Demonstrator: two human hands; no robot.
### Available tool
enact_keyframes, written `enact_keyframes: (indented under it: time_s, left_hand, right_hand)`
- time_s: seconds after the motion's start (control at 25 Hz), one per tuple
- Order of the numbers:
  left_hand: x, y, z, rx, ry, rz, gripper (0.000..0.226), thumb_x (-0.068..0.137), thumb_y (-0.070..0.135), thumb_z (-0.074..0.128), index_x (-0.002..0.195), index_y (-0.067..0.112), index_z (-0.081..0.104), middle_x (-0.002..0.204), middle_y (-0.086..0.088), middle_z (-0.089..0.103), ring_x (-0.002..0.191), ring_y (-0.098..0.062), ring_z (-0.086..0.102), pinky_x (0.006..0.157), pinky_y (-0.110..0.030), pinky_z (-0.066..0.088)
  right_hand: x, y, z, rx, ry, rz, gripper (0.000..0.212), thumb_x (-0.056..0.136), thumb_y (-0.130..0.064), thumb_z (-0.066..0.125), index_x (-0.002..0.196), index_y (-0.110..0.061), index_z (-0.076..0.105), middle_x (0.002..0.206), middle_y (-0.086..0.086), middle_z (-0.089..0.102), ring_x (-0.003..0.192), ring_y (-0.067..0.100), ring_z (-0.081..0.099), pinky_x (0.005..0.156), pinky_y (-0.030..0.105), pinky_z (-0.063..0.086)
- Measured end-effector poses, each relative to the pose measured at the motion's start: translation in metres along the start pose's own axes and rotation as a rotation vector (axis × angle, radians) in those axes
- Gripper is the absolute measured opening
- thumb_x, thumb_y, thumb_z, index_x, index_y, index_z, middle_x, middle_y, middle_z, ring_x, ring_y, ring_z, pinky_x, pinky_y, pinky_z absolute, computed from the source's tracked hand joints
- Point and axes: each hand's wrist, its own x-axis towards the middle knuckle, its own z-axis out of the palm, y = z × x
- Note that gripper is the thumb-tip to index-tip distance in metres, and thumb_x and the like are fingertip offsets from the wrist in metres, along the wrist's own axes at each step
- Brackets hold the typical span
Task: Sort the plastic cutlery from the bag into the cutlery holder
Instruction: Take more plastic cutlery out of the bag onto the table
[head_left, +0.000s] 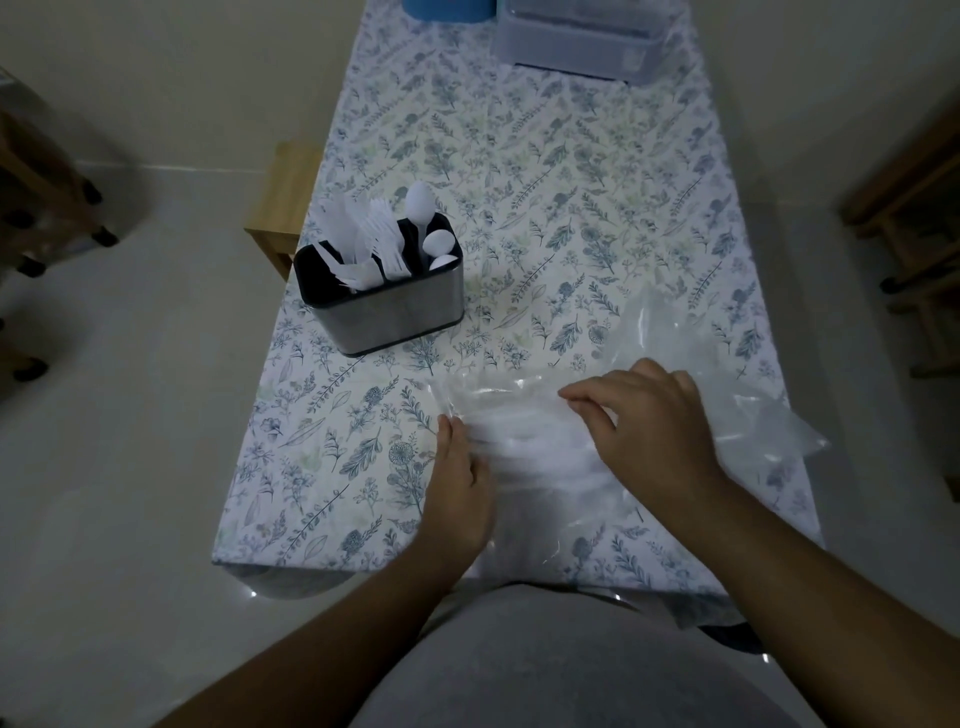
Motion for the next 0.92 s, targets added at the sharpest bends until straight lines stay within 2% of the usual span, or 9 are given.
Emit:
enact_keyframes:
  time_s: [0.08,0.24,0.36,0.4,0.48,0.56,0.64,0.76,0.92]
  left_hand:
    - [0.001,-0.004,0.002,-0.007,0.011,0.022,0.058,0.107,0.021,0.035,0.158,0.014,0.007,0.163,0.009,-0.005,0.147,-0.001,-0.004,0.115,-0.013,0.002]
    - [0.0,-0.009,0.004,0.035,0.012,0.046,0.063,0.104,0.007,0.038,0.158,0.011,0.006,0.164,0.005,-0.004,0.152,-0.009,-0.003,0.118,-0.016,0.003]
    - [0.003,-0.01,0.0,0.078,0.083,0.008,0.072,0.094,0.004,0.053,0.157,0.014,0.019,0.164,-0.004,0.018,0.151,-0.019,0.018,0.121,-0.027,0.018]
    - [0.004,-0.01,-0.002,0.056,0.126,-0.03,0.074,0.09,0.004,0.059,0.155,0.017,0.025,0.155,-0.006,0.032,0.141,-0.021,0.035,0.117,-0.032,0.031]
    - [0.004,-0.006,-0.009,-0.104,0.182,-0.164,0.073,0.087,0.007,0.067,0.15,0.02,0.032,0.125,-0.006,0.055,0.105,-0.015,0.059,0.091,-0.028,0.054]
    - [0.003,-0.002,-0.017,-0.263,0.198,-0.272,0.062,0.089,0.008,0.069,0.143,0.018,0.04,0.1,-0.002,0.063,0.084,-0.01,0.063,0.069,-0.019,0.053]
    - [0.004,-0.001,-0.024,-0.318,0.238,-0.312,0.048,0.089,0.008,0.069,0.131,0.017,0.049,0.09,0.0,0.065,0.076,-0.009,0.063,0.063,-0.019,0.051]
    - [0.007,0.008,-0.03,-0.363,0.258,-0.382,0.036,0.086,0.01,0.071,0.118,0.02,0.057,0.091,-0.001,0.068,0.078,-0.015,0.066,0.068,-0.03,0.057]
    - [0.012,0.032,-0.038,-0.636,0.009,-0.386,0.02,0.085,0.002,0.07,0.105,0.005,0.068,0.079,-0.01,0.068,0.071,-0.019,0.065,0.067,-0.031,0.055]
  right_hand:
    - [0.001,-0.003,-0.001,-0.005,0.067,-0.056,0.013,0.09,-0.028,0.069,0.097,-0.031,0.08,0.084,-0.013,0.076,0.082,0.022,0.063,0.071,0.038,0.037]
    - [-0.007,-0.009,0.002,-0.039,0.06,-0.1,0.011,0.09,-0.027,0.071,0.095,-0.031,0.079,0.082,-0.013,0.075,0.083,0.021,0.062,0.072,0.039,0.038]
    - [-0.009,0.001,0.012,-0.082,-0.015,-0.003,0.012,0.086,-0.023,0.077,0.094,-0.032,0.078,0.089,-0.011,0.075,0.092,0.024,0.062,0.079,0.039,0.035]
    - [-0.01,0.004,0.013,-0.099,-0.01,0.02,0.014,0.085,-0.022,0.078,0.094,-0.033,0.078,0.096,-0.011,0.075,0.098,0.024,0.061,0.082,0.039,0.034]
    - [-0.014,0.007,0.015,-0.102,0.008,0.053,0.019,0.082,-0.022,0.078,0.097,-0.034,0.078,0.114,-0.008,0.07,0.11,0.024,0.057,0.09,0.038,0.032]
    - [-0.017,0.002,0.012,-0.071,0.043,0.052,0.024,0.082,-0.022,0.075,0.102,-0.033,0.077,0.121,-0.005,0.066,0.113,0.024,0.053,0.092,0.039,0.032]
    - [-0.019,-0.01,0.01,-0.026,0.044,0.02,0.024,0.082,-0.023,0.072,0.104,-0.033,0.076,0.115,-0.005,0.065,0.107,0.024,0.052,0.088,0.037,0.032]
    - [-0.024,-0.03,0.016,0.009,-0.084,-0.067,0.016,0.087,-0.032,0.063,0.096,-0.031,0.076,0.094,-0.008,0.066,0.095,0.022,0.055,0.081,0.035,0.032]
    - [-0.018,-0.05,0.034,-0.072,-0.347,-0.055,0.047,0.085,-0.067,0.049,0.082,-0.027,0.075,0.079,-0.01,0.068,0.088,0.018,0.057,0.08,0.038,0.041]
